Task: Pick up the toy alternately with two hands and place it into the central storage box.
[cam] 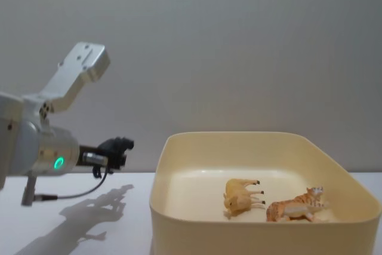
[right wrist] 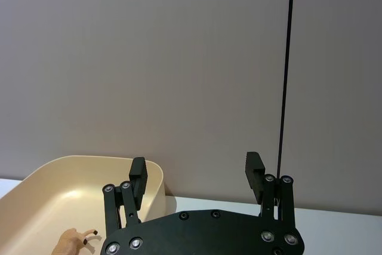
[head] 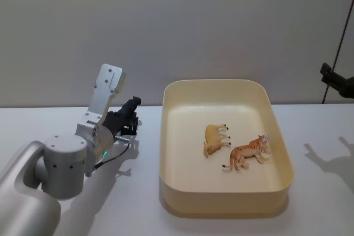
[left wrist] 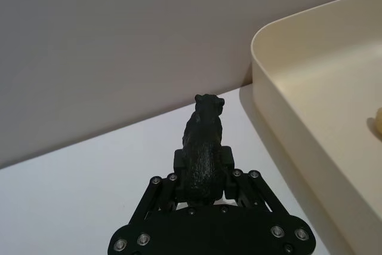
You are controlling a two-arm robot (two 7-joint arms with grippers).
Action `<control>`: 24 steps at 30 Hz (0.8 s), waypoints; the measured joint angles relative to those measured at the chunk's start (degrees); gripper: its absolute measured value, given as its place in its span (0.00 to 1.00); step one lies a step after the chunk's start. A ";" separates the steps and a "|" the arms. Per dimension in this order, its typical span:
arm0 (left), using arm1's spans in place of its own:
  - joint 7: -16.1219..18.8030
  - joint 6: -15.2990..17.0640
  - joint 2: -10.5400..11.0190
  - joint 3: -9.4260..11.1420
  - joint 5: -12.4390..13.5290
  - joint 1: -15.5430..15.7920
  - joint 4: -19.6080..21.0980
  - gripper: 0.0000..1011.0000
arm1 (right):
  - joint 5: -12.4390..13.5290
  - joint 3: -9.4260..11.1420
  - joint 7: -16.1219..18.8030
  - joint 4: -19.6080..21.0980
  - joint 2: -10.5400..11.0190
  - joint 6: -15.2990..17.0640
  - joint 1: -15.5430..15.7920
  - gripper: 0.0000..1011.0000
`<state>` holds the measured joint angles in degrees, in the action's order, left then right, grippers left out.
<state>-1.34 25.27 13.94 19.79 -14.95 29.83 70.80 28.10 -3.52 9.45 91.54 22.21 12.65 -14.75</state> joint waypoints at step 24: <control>-16.82 4.49 0.15 2.12 10.43 3.16 7.56 0.29 | 0.00 0.00 0.00 0.00 0.00 0.00 0.00 0.99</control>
<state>-18.16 29.76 14.10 21.91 -4.52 32.99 78.37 28.10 -3.52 9.45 91.54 22.21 12.65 -14.75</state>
